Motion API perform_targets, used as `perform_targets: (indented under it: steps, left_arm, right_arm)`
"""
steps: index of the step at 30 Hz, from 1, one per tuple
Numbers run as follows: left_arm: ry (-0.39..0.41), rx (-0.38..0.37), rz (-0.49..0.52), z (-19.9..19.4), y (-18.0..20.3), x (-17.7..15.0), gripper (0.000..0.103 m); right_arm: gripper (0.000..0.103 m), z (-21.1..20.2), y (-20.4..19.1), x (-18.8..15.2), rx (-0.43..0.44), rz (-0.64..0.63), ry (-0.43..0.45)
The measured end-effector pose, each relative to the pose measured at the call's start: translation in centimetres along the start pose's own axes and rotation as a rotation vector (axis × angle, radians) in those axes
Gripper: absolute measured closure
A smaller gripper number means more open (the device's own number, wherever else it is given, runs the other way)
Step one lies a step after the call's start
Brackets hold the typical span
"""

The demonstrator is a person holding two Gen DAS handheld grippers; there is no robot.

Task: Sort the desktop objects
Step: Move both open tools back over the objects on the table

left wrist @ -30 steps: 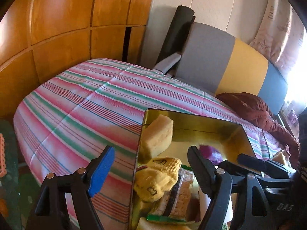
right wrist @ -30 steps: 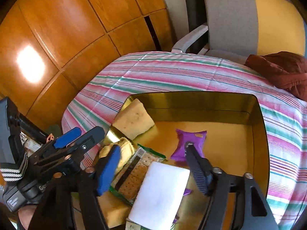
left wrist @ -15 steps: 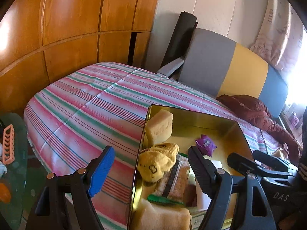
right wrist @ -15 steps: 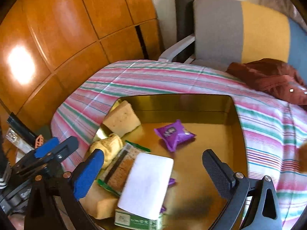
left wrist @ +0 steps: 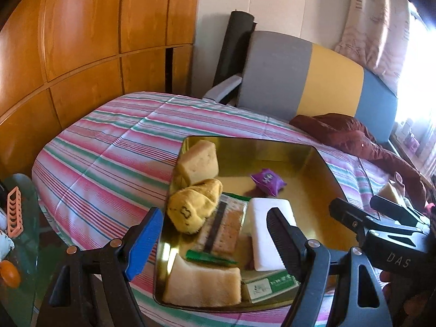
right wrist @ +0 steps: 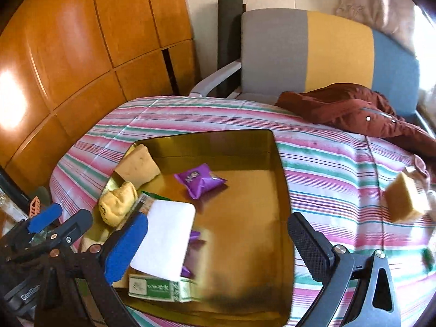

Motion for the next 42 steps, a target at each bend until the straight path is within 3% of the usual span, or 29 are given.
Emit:
perform_targets:
  steps: [11, 21, 33, 42]
  left_arm:
    - [-0.003, -0.043, 0.048, -0.9, 3.2, -0.8, 0.023]
    - [-0.031, -0.08, 0.112, -0.4, 6.5, -1.6, 0.023]
    - [-0.037, -0.213, 0.132, -0.8, 11.2, -2.0, 0.023]
    - [-0.054, -0.279, 0.242, -1.3, 15.9, -3.0, 0.023]
  right_arm:
    - [0.0, -1.3, 3.2, -1.7, -0.063, 0.016, 0.016]
    - [0.0, -2.7, 9.3, -3.3, -0.132, 0.113, 0.018]
    - [0.0, -3.6, 17.0, -6.3, -0.207, 0.238, -0.029]
    - [0.0, -4.4, 22.6, -8.7, -0.254, 0.337, -0.072]
Point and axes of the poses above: each gripper's, at about its wrist camera, not at the fingertips, and z roughly the way its jaws point, y to its right, x to its top, the point moved 10 cm from there along z, roughly the way its jaws point, and after that the axes turned 2 degrees about -y, right-handed, at the moved point
